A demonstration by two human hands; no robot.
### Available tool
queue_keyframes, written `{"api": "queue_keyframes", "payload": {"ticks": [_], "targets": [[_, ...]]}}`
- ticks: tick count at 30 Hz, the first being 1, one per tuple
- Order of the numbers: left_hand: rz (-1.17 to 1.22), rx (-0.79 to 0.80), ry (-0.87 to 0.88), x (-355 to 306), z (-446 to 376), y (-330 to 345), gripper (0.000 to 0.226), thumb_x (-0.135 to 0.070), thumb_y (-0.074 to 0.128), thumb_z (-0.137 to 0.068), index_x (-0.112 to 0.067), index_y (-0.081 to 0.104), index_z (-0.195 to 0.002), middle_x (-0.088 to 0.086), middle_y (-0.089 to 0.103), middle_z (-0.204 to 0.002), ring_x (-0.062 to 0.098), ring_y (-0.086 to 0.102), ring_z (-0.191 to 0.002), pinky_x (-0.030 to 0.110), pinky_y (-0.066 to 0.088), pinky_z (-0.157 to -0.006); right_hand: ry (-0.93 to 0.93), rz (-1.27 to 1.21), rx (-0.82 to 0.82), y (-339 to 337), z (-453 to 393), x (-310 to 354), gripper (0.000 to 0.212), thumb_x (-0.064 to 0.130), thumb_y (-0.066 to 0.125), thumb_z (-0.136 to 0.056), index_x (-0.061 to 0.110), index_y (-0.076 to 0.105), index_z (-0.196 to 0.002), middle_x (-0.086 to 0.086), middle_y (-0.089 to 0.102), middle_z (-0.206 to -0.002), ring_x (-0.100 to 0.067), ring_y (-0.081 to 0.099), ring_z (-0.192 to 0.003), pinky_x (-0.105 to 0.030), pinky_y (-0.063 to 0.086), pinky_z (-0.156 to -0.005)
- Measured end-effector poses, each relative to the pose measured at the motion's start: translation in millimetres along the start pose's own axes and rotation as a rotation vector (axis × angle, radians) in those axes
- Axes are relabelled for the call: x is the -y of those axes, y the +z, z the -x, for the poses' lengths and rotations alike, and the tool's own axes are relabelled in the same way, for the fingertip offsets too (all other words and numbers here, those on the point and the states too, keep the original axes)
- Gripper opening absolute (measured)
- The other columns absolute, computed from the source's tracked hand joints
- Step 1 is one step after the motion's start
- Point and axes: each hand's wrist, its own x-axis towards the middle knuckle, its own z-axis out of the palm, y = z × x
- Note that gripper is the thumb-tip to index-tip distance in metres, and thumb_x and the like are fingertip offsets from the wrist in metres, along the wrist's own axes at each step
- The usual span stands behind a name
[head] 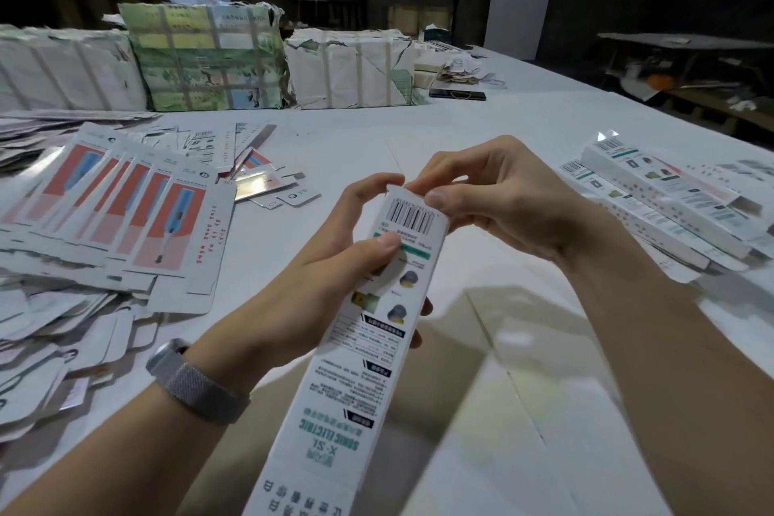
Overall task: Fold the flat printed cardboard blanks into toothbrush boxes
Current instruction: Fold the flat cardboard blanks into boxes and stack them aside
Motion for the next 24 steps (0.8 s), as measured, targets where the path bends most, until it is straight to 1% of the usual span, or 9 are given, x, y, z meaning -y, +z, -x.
{"api": "queue_keyframes", "payload": {"ticks": [4,9,11,13,15,17,19,22,24], "targets": [[0.023,0.018,-0.023,1.1,0.0,-1.2,0.039,-0.03,0.051,-0.094,-0.052,0.043,-0.125,0.015,0.072,-0.091,0.035,0.073,-0.075,0.035,0.059,-0.059,0.012,0.009,0.045,-3.9,0.0,-0.6,0.021,0.005,0.063,-0.085,-0.004,0.072,-0.102,-0.019,0.07,-0.096,-0.037,0.069,-0.096,-0.034,0.058,-0.074],[-0.009,-0.007,-0.015,4.5,-2.6,-4.1,0.04,-0.031,0.051,-0.096,-0.053,0.041,-0.127,0.015,0.072,-0.097,0.038,0.073,-0.085,0.041,0.059,-0.062,0.031,-0.054,0.072,-6.4,0.7,-1.7,0.024,0.003,0.061,-0.085,-0.003,0.073,-0.105,-0.021,0.067,-0.102,-0.039,0.067,-0.102,-0.036,0.059,-0.077],[-0.012,0.005,-0.025,4.8,-3.0,-5.6,0.039,-0.031,0.05,-0.096,-0.053,0.04,-0.127,0.016,0.071,-0.099,0.038,0.073,-0.085,0.041,0.059,-0.062,0.03,-0.051,0.059,-4.6,-0.7,-1.4,0.022,0.003,0.061,-0.084,-0.005,0.073,-0.101,-0.02,0.067,-0.099,-0.04,0.067,-0.101,-0.036,0.059,-0.075],[-0.002,0.021,-0.043,4.6,-3.8,-6.5,0.038,-0.031,0.05,-0.097,-0.053,0.04,-0.125,0.016,0.071,-0.097,0.039,0.073,-0.083,0.041,0.059,-0.062,0.031,-0.029,0.04,-1.9,-2.1,-1.4,0.017,0.002,0.061,-0.082,-0.006,0.073,-0.092,-0.016,0.07,-0.092,-0.036,0.069,-0.096,-0.034,0.06,-0.071],[0.003,0.026,-0.054,4.7,-4.6,-6.8,0.037,-0.029,0.049,-0.097,-0.051,0.039,-0.125,0.014,0.072,-0.096,0.041,0.073,-0.084,0.043,0.059,-0.062,0.04,0.004,0.019,0.9,-3.6,-2.5,0.013,0.004,0.061,-0.081,-0.002,0.073,-0.083,-0.013,0.072,-0.085,-0.033,0.07,-0.091,-0.035,0.06,-0.068],[-0.005,0.005,-0.045,5.0,-5.0,-5.9,0.036,-0.028,0.048,-0.097,-0.049,0.039,-0.125,0.012,0.072,-0.096,0.041,0.073,-0.085,0.043,0.059,-0.063,0.03,0.034,-0.001,2.8,-4.6,-3.1,0.013,0.006,0.062,-0.081,0.002,0.074,-0.078,-0.013,0.072,-0.082,-0.033,0.07,-0.089,-0.036,0.061,-0.067],[-0.019,-0.018,-0.03,5.0,-5.7,-4.0,0.035,-0.028,0.047,-0.098,-0.048,0.039,-0.126,0.011,0.072,-0.096,0.039,0.073,-0.086,0.046,0.06,-0.064,0.008,0.031,-0.009,2.2,-4.5,-2.1,0.014,0.006,0.062,-0.081,0.003,0.076,-0.08,-0.012,0.072,-0.085,-0.033,0.07,-0.09,-0.036,0.061,-0.068],[-0.029,-0.034,-0.014,3.8,-6.6,-0.8,0.035,-0.031,0.047,-0.097,-0.047,0.039,-0.127,0.015,0.071,-0.098,0.04,0.072,-0.089,0.054,0.06,-0.07,0.001,-0.015,-0.001,-2.3,-2.2,-0.4,0.018,0.004,0.06,-0.084,0.002,0.076,-0.091,-0.011,0.07,-0.092,-0.034,0.07,-0.096,-0.036,0.061,-0.07],[-0.009,-0.04,-0.007,2.3,-5.5,0.6,0.03,-0.032,0.047,-0.098,-0.046,0.041,-0.123,0.015,0.072,-0.095,0.038,0.073,-0.087,0.049,0.061,-0.065,0.007,-0.041,0.014,-1.8,-2.1,-0.7,0.021,0.005,0.058,-0.086,0.004,0.078,-0.093,-0.012,0.07,-0.094,-0.034,0.069,-0.099,-0.037,0.06,-0.072]]}}
